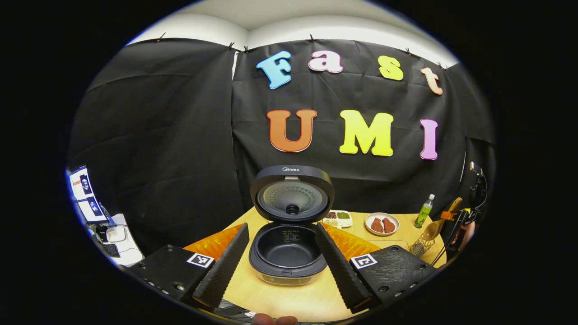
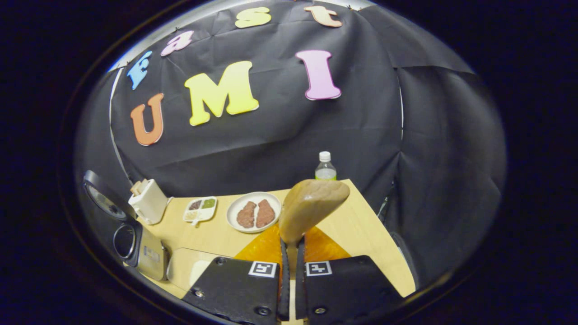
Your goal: Close the left gripper, press the button to open the rice cooker; take a wooden spoon from the chopstick holder with the right hand, scoop a spoonful of rice and pour it into the rice cooker, then put the wooden spoon back into the chopstick holder.
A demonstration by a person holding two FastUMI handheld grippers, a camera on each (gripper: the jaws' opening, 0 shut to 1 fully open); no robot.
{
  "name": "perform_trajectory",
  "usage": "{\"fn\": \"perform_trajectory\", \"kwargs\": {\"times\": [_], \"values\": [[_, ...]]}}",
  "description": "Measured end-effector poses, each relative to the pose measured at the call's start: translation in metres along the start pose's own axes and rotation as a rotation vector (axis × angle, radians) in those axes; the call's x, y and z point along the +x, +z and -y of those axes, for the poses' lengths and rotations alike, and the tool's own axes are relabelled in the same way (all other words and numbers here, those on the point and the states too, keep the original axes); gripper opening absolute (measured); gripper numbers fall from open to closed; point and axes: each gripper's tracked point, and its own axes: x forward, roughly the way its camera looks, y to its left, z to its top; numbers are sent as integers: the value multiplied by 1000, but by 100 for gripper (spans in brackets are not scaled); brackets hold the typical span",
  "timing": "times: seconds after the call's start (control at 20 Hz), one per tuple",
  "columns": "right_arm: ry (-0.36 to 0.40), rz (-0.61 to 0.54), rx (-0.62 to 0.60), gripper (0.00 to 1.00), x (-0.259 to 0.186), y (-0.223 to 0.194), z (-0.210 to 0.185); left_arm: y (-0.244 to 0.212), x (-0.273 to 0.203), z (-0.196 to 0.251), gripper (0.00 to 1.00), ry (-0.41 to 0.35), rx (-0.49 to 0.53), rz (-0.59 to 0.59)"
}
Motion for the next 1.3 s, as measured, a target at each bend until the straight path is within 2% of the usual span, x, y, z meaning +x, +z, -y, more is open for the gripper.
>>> {"fn": "perform_trajectory", "kwargs": {"times": [0.3, 0.55, 1.0, 1.3], "values": [[56, -36, -34, 10, -19, -16, -80, -1, -3, -19, 95, -43, 12, 21], [62, -102, -104, 10, -9, -60, -118, 0, -5, -34, 95, -54, -6, 20], [-24, -212, -250, 10, 28, -132, -114, -15, -14, -62, 95, -23, 5, -19], [-25, -169, -392, 10, 39, -143, -135, -25, -18, -64, 95, -9, 4, -49]]}}
